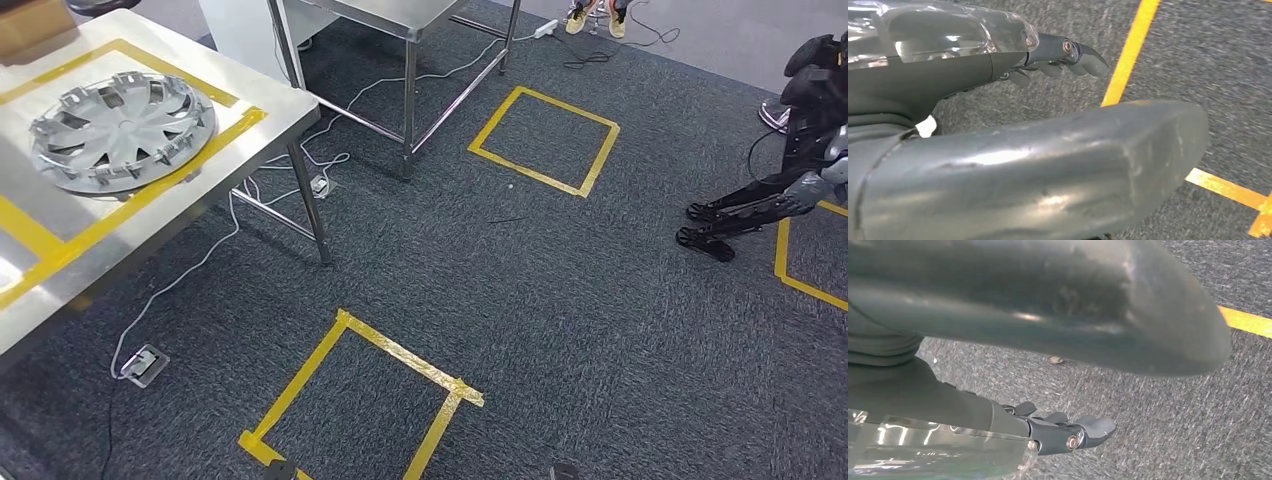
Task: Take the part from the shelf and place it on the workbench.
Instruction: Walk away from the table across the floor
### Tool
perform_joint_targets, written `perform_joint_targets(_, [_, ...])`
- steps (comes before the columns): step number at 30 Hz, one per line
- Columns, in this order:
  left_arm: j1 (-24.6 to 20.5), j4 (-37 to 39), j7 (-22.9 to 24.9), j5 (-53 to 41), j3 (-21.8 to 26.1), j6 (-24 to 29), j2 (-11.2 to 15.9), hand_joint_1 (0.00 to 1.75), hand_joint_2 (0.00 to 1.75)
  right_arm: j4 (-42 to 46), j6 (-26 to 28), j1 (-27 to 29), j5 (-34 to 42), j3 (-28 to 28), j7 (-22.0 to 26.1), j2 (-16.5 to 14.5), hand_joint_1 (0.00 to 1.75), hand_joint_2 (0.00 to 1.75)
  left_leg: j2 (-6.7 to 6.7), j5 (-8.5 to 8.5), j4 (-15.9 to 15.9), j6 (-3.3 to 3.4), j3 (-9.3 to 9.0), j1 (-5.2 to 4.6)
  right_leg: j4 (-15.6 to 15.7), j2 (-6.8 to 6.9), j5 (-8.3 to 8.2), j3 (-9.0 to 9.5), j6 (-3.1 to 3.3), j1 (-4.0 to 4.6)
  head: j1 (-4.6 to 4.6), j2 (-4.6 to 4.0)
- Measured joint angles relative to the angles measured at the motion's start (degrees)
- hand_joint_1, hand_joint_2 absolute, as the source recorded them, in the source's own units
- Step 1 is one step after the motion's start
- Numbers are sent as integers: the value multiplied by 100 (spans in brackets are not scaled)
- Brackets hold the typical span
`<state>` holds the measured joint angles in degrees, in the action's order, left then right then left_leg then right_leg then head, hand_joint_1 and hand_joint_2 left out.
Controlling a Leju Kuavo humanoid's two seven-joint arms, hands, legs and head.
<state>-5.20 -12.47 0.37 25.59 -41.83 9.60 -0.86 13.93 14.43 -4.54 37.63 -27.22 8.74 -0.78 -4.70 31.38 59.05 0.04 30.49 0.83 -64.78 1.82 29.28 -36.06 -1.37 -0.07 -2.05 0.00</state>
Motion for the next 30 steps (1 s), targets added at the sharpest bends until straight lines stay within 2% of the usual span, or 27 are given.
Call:
perform_joint_targets(2, [-9,-1,0,1,-1,0,-10,0,0,-7,0,-19,1,-7,-1,1,0,0,-99,24,-6,-44,-17,-10,534,215,-132,258,98,78,-9,0])
perform_joint_targets(3, [-10,-1,1,3,-2,0,-15,0,0,-8,0,-26,3,-11,-3,3,0,0,-150,30,-17,-70,-26,-11,612,259,-111,282,136,113,-8,0])
perform_joint_targets(4, [-11,-2,2,7,-3,0,-21,0,0,-11,0,-28,7,-17,-7,5,0,0,-203,33,-37,-100,-44,-9,640,206,-116,278,169,126,-12,0])
perform_joint_targets(5, [-15,-5,4,11,-4,1,-26,0,0,-14,0,-20,11,-24,-13,9,0,0,-197,49,-48,-132,-64,-1,682,152,-135,297,201,114,-14,0])
perform_joint_targets(6, [-21,-9,4,15,-4,1,-28,0,0,-19,0,-13,15,-30,-19,10,0,0,-47,80,-26,-160,-74,8,736,100,-157,328,233,99,-9,0])
perform_joint_targets(7, [-25,-11,3,19,-4,2,-31,0,0,-25,1,-15,19,-34,-24,13,0,0,167,159,86,-177,-38,12,793,44,-184,365,268,79,1,0])
perform_joint_targets(9, [-16,-11,7,29,-8,2,-29,0,0,-34,0,-39,23,-40,-28,10,0,0,566,441,647,-185,232,17,843,-91,-206,411,316,67,64,0])
perform_joint_targets(10, [-6,-8,10,37,-13,2,-28,0,0,-37,-1,-52,25,-43,-29,8,0,0,595,589,1011,-182,436,14,838,-173,-202,413,332,71,95,0])
perform_joint_targets(11, [4,-4,13,43,-20,2,-26,0,0,-38,-2,-53,25,-45,-31,3,0,0,566,668,1302,-183,622,12,827,-258,-192,417,338,78,124,0])
perform_joint_targets(12, [9,-1,14,48,-27,3,-22,0,0,-39,-2,-46,26,-47,-33,-1,0,0,534,633,1425,-184,738,12,813,-343,-178,424,337,80,142,0])
perform_joint_targets(13, [10,0,14,51,-32,3,-17,0,0,-41,-2,-38,26,-47,-36,-1,0,0,515,484,1353,-184,761,14,796,-426,-162,434,329,78,154,0])
perform_joint_targets(14, [9,1,14,52,-36,4,-14,0,0,-44,-2,-31,26,-47,-38,-1,0,0,546,244,1088,-185,685,21,771,-508,-136,447,313,69,165,0])
perform_joint_targets(15, [9,0,13,52,-38,4,-11,0,0,-49,-2,-29,26,-46,-38,-1,0,0,683,18,747,-184,558,38,736,-585,-104,454,288,55,178,0])
perform_joint_targets(16, [11,-1,13,54,-40,3,-10,0,0,-53,-2,-36,25,-46,-39,-1,0,0,856,-131,428,-183,428,60,686,-659,-67,447,255,47,195,0])
perform_joint_targets(17, [12,-1,12,56,-43,2,-11,0,0,-56,-1,-43,26,-46,-38,-1,0,0,1005,-203,214,-178,334,73,645,-730,-38,427,219,33,208,0])
perform_joint_targets(18, [15,0,12,61,-48,1,-10,0,0,-58,-1,-48,28,-48,-38,-1,0,0,1100,-191,125,-163,289,73,620,-799,-21,403,182,16,215,0])
perform_joint_targets(20, [15,1,11,74,-67,2,-3,0,0,-61,-1,-49,35,-68,-37,0,0,0,997,-165,97,-109,261,46,621,-953,-26,365,115,-21,215,0])
perform_joint_targets(21, [11,1,10,79,-78,3,1,0,0,-61,-1,-43,39,-80,-37,2,0,0,908,-164,78,-79,243,43,602,-941,-15,352,88,-26,213,0])
perform_joint_targets(22, [6,-1,8,82,-86,4,2,0,0,-63,0,-39,46,-91,-37,0,0,0,812,-162,59,-49,221,45,525,-837,31,313,61,-19,193,0])
perform_joint_targets(23, [2,-1,7,84,-94,4,0,0,0,-64,0,-42,55,-99,-37,-2,0,0,706,-154,43,-21,198,46,340,-675,136,221,37,-10,157,0])
perform_joint_targets(24, [5,-1,5,86,-103,4,0,0,0,-66,0,-51,63,-107,-37,-5,0,0,593,-138,38,1,178,37,48,-471,284,76,13,-3,112,0])
perform_joint_targets(25, [11,-1,4,91,-114,5,2,0,0,-68,0,-64,70,-117,-37,-8,0,0,481,-117,37,16,164,23,-310,-330,444,-114,-9,-4,68,0])
perform_joint_targets(26, [18,1,5,99,-125,5,8,0,0,-68,0,-69,74,-129,-37,-8,0,0,369,-94,37,26,150,10,-644,-257,564,-293,-23,-9,42,0])
perform_joint_targets(27, [21,1,5,107,-135,7,14,0,0,-70,0,-60,77,-139,-37,-9,0,0,271,-72,38,27,135,1,-849,-220,599,-406,-26,-12,28,0])
perform_joint_targets(28, [18,2,6,114,-140,8,19,0,0,-72,0,-42,78,-146,-37,-9,0,0,187,-51,38,25,116,-7,-860,-198,525,-421,-17,-11,20,0])
perform_joint_targets(29, [11,1,7,117,-142,9,20,0,0,-77,0,-22,80,-150,-37,-8,0,0,117,-29,38,20,90,-13,-658,-170,356,-326,7,-6,8,0])
perform_joint_targets(30, [4,1,6,118,-142,10,19,0,0,-82,0,-8,82,-155,-37,-6,0,0,57,-8,36,12,59,-17,-301,-109,143,-153,45,9,-2,0])
